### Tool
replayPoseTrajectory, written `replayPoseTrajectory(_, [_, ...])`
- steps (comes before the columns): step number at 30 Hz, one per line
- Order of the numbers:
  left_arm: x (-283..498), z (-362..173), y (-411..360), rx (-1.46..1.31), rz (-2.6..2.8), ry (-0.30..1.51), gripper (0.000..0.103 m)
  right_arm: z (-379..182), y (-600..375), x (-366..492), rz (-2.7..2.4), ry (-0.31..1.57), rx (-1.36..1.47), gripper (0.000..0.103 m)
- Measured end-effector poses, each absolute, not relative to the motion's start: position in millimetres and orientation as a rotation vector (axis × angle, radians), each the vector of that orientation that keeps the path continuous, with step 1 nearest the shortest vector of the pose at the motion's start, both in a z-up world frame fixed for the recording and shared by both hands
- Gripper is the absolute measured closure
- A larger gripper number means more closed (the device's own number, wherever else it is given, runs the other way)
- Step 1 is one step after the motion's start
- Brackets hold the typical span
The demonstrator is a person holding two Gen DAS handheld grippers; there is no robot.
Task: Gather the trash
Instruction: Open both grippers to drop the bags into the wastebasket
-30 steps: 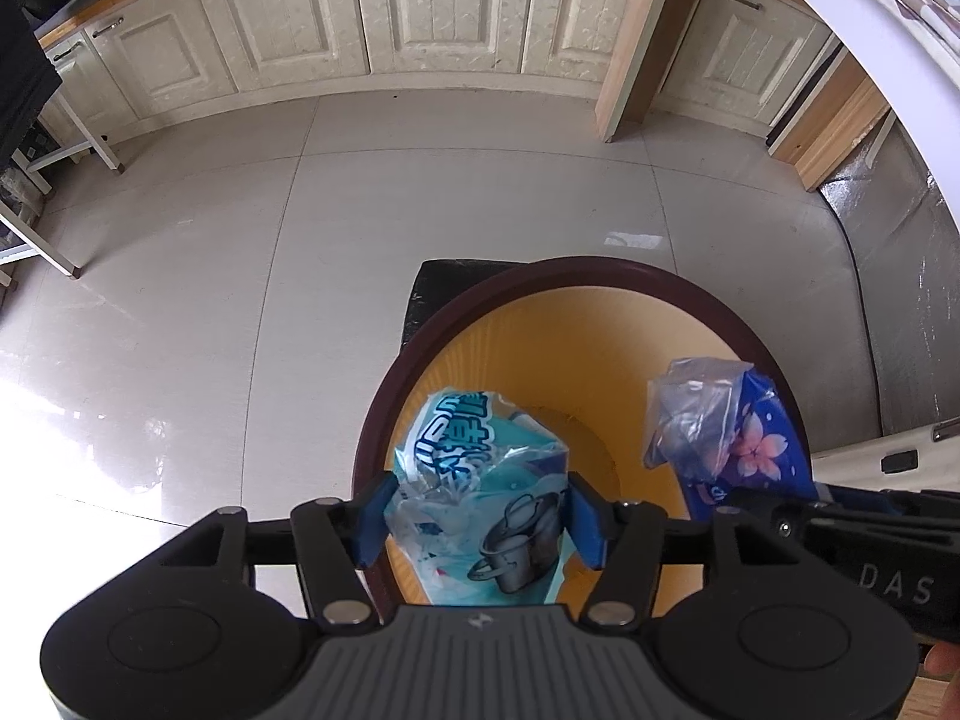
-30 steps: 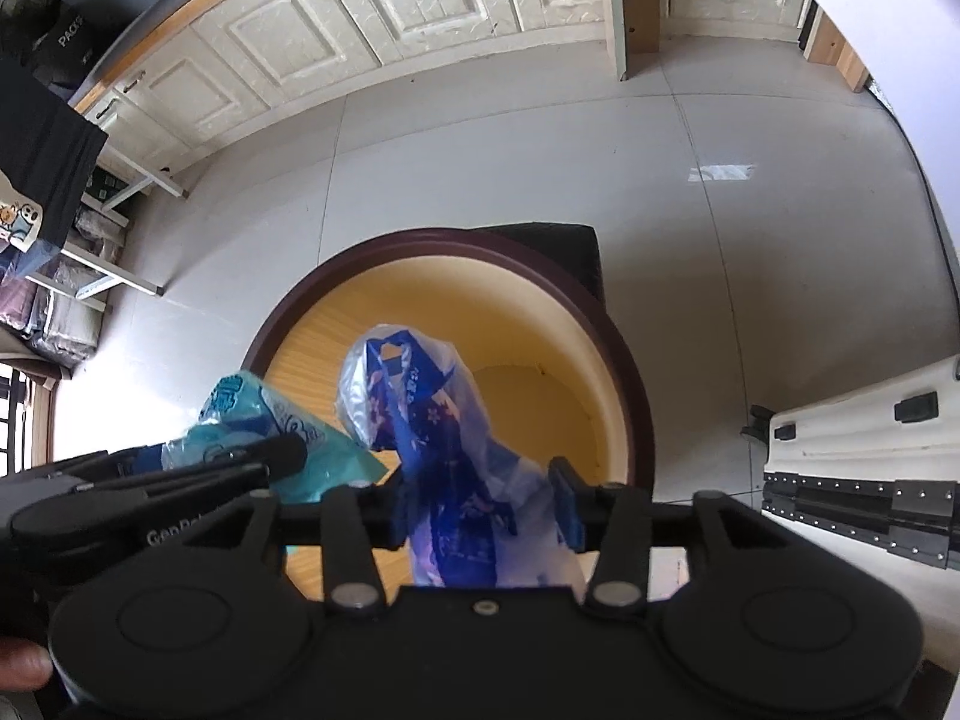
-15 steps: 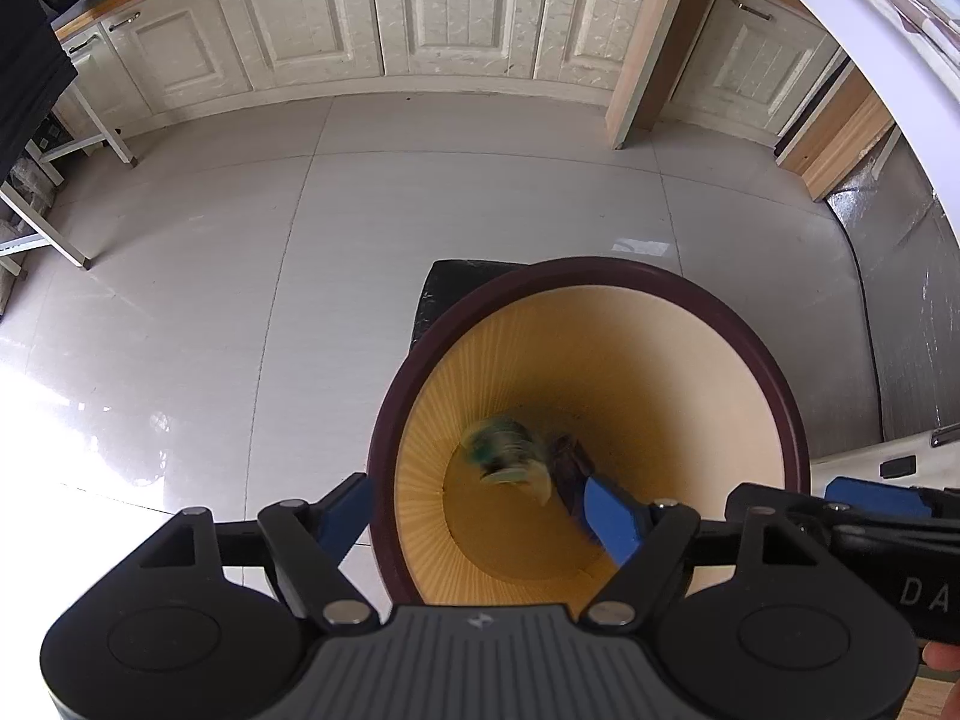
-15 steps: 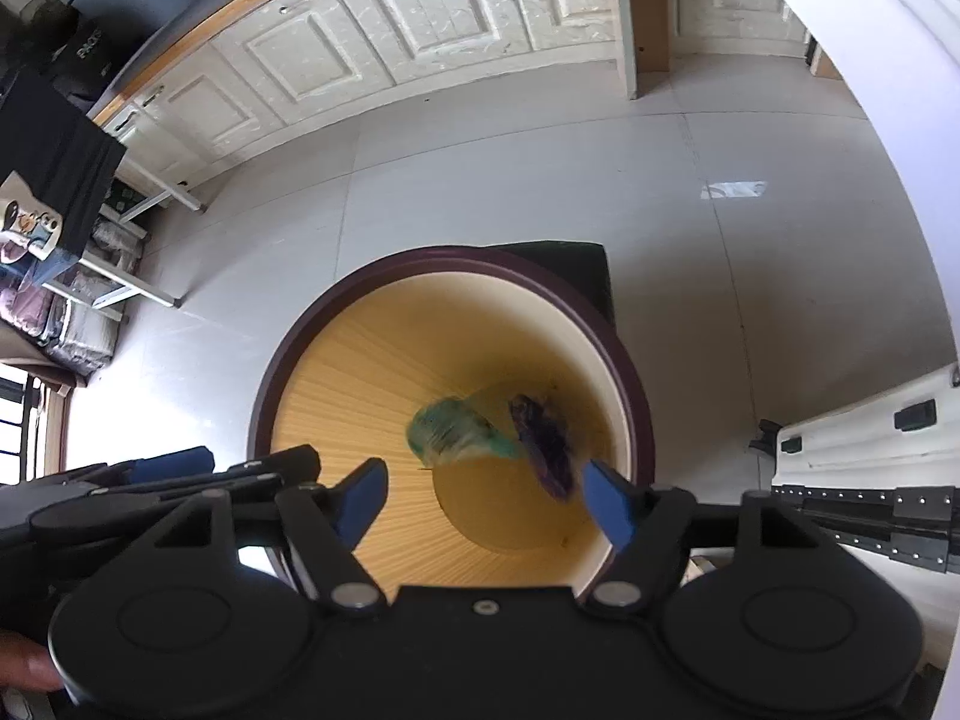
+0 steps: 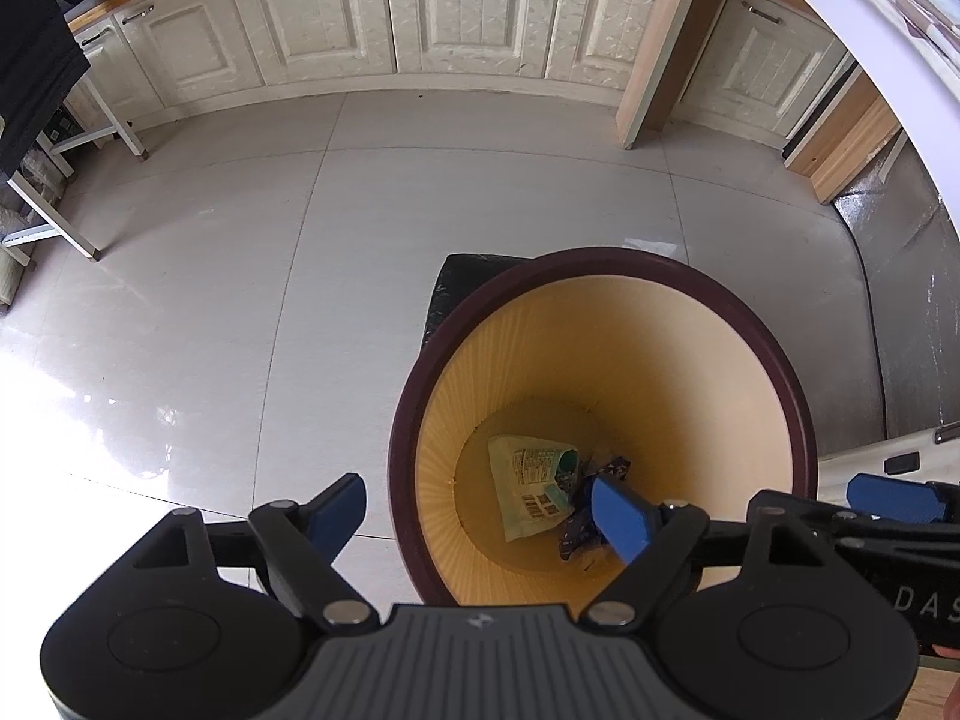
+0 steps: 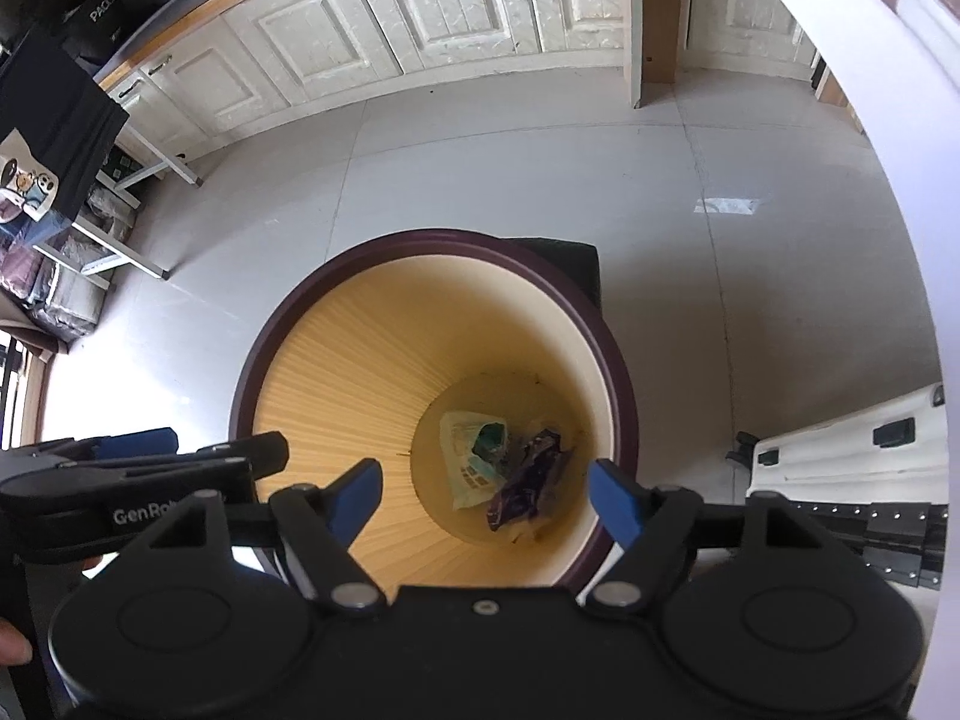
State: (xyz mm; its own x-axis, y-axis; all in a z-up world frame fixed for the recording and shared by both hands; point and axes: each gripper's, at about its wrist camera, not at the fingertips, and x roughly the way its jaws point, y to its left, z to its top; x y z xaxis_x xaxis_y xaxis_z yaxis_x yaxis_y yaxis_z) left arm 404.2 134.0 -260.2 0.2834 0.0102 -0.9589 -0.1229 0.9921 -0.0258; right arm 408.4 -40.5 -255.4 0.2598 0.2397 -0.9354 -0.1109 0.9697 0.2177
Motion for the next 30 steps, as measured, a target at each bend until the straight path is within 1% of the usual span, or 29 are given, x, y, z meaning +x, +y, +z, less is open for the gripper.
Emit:
replayPoseTrajectory(5, [395.3, -259.1, 139.1, -0.107, 0.096, 1.277, 0.014, -257.3, -42.0, 404.3, 0.211, 1.283, 0.072, 0.026])
replayPoseTrajectory(8, [389.3, -258.9, 142.7, -0.098, 0.109, 1.271, 0.008, -259.3, -39.8, 401.9, 0.218, 1.281, 0.037, 0.019])
replayPoseTrajectory(9, [387.8, -258.7, 143.7, -0.098, 0.113, 1.27, 0.006, -260.2, -38.6, 400.3, 0.221, 1.278, 0.021, 0.019])
replayPoseTrajectory(13, [378.9, -258.2, 148.9, -0.093, 0.116, 1.271, 0.001, -261.6, -37.5, 392.2, 0.208, 1.262, -0.02, 0.016])
replayPoseTrajectory(17, [369.1, -255.4, 154.5, -0.088, 0.127, 1.266, 0.0, -261.1, -42.2, 384.6, 0.179, 1.255, -0.016, 0.014])
replayPoseTrajectory(18, [365.6, -254.7, 156.4, -0.084, 0.129, 1.265, 0.0, -260.9, -42.7, 382.3, 0.172, 1.254, -0.02, 0.01])
replayPoseTrajectory(19, [362.7, -253.8, 157.5, -0.08, 0.132, 1.263, 0.0, -260.4, -42.6, 380.3, 0.166, 1.252, -0.024, 0.003])
replayPoseTrajectory(23, [351.1, -247.4, 161.4, -0.081, 0.136, 1.247, 0.0, -253.7, -43.0, 368.0, 0.163, 1.224, -0.038, 0.0])
replayPoseTrajectory(30, [325.0, -231.0, 165.0, -0.098, 0.129, 1.201, 0.0, -238.3, -41.6, 348.0, 0.158, 1.183, -0.034, 0.0])
